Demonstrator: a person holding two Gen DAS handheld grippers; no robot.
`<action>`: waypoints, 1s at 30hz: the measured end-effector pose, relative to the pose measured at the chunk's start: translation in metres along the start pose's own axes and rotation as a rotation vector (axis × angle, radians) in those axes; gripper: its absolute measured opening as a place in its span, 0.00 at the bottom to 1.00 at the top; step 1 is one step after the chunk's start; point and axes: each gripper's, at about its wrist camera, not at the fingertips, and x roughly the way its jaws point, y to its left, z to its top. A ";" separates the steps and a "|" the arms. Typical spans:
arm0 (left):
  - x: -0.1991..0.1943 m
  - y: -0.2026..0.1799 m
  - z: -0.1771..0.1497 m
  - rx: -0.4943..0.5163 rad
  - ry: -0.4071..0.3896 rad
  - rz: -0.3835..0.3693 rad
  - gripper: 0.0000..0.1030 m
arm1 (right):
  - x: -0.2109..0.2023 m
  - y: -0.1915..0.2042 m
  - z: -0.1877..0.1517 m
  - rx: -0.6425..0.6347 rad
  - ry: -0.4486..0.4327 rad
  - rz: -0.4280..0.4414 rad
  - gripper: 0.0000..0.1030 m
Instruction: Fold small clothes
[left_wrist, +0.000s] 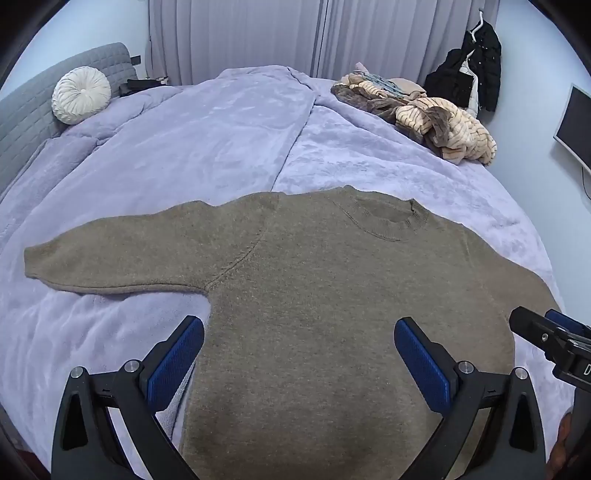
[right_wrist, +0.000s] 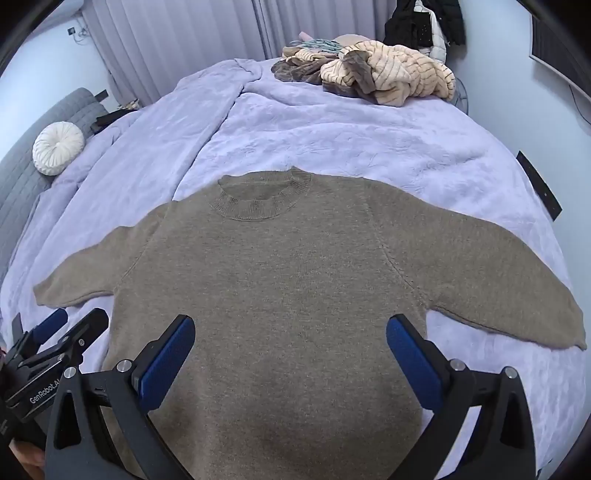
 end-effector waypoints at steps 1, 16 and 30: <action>0.000 -0.002 0.000 0.014 0.003 0.009 1.00 | -0.002 0.001 -0.001 -0.001 -0.016 -0.022 1.00; -0.008 -0.005 -0.002 0.061 0.005 0.071 1.00 | -0.020 -0.004 -0.014 0.034 -0.106 -0.023 1.00; -0.010 -0.009 -0.007 0.059 0.030 0.062 1.00 | -0.019 -0.003 -0.018 0.026 -0.047 0.026 1.00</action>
